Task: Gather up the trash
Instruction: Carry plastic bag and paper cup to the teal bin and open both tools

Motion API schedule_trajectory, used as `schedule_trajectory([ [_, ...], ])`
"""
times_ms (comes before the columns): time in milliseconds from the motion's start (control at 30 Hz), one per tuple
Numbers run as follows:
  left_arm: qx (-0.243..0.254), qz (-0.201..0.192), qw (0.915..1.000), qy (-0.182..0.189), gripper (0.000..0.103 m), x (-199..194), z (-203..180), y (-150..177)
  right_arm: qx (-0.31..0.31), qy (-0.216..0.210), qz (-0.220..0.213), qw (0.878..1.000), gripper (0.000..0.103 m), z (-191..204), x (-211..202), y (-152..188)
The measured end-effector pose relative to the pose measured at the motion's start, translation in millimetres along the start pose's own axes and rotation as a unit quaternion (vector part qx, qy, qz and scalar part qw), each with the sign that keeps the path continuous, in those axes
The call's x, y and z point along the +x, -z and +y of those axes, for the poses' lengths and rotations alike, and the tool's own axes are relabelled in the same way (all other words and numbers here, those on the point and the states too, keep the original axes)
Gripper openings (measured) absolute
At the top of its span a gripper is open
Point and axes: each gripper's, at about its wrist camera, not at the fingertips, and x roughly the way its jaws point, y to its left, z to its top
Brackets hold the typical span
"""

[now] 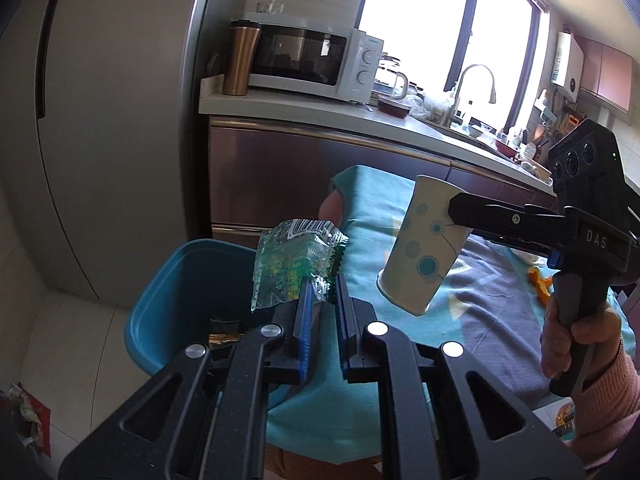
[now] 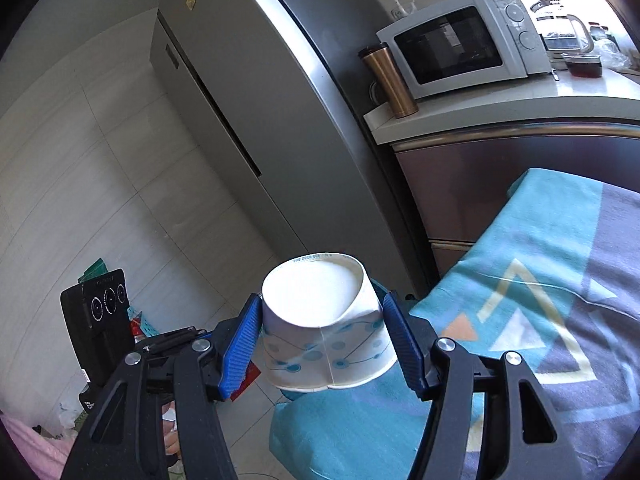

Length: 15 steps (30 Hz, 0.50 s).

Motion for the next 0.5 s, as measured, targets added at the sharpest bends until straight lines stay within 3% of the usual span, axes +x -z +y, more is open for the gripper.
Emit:
schedule_trajectory([
  [500,-0.035,0.044,0.9974,-0.045,0.012,34.8,48.0,14.9,-0.010,-0.003,0.082,0.997,0.060,15.2,87.1,-7.4],
])
